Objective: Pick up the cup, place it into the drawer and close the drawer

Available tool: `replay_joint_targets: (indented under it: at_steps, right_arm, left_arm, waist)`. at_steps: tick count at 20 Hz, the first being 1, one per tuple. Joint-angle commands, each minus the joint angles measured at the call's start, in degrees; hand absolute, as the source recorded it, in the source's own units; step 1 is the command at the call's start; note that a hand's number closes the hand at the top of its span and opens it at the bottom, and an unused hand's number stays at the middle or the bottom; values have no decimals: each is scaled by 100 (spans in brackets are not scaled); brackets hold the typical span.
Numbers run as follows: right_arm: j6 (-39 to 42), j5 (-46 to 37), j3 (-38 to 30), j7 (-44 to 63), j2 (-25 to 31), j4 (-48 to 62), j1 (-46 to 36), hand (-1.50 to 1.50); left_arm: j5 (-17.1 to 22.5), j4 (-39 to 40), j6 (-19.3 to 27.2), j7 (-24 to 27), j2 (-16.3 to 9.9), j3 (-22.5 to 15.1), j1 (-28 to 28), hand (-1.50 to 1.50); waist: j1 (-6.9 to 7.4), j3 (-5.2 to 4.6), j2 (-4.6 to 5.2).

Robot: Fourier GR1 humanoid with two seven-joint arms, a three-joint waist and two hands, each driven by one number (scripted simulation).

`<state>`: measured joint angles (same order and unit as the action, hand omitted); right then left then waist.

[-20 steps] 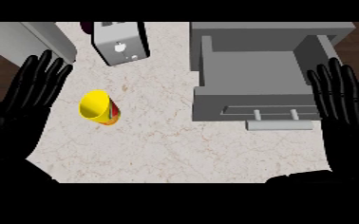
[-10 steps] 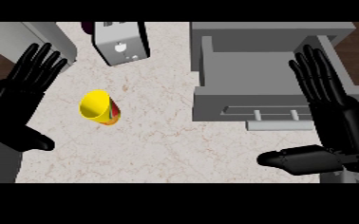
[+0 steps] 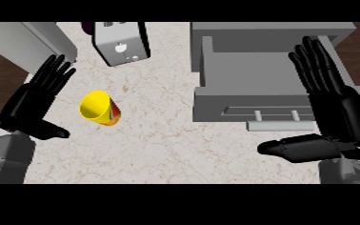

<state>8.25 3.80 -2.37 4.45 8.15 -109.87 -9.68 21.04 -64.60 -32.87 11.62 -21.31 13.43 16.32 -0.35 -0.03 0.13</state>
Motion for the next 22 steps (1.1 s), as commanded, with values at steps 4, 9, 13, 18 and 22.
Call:
replay_joint_targets:
  at_steps: [4,9,13,18,22]
  right_arm:
    - [71,170,-311,361,221,-233,-200,-150]
    - [10,159,-159,387,93,-163,-441,-150]
    - [187,230,-306,-11,136,283,-380,-150]
    - [98,192,-332,148,161,324,-709,-150]
    - [204,344,-373,222,200,212,-572,-150]
  left_arm:
    - [-919,1470,178,1058,25,-27,376,-150]
    - [-1695,3460,123,2484,-113,-90,887,-150]
    - [-2093,4322,227,3278,-181,-186,1141,-150]
    - [-2229,4959,255,3591,-243,-194,1456,-150]
    - [-2299,5203,346,3969,-211,-193,1324,-150]
  waist:
    - [-16,-1,-4]
    - [-123,-13,31]
    - [-100,-12,39]
    - [-130,-17,51]
    - [-173,-24,69]
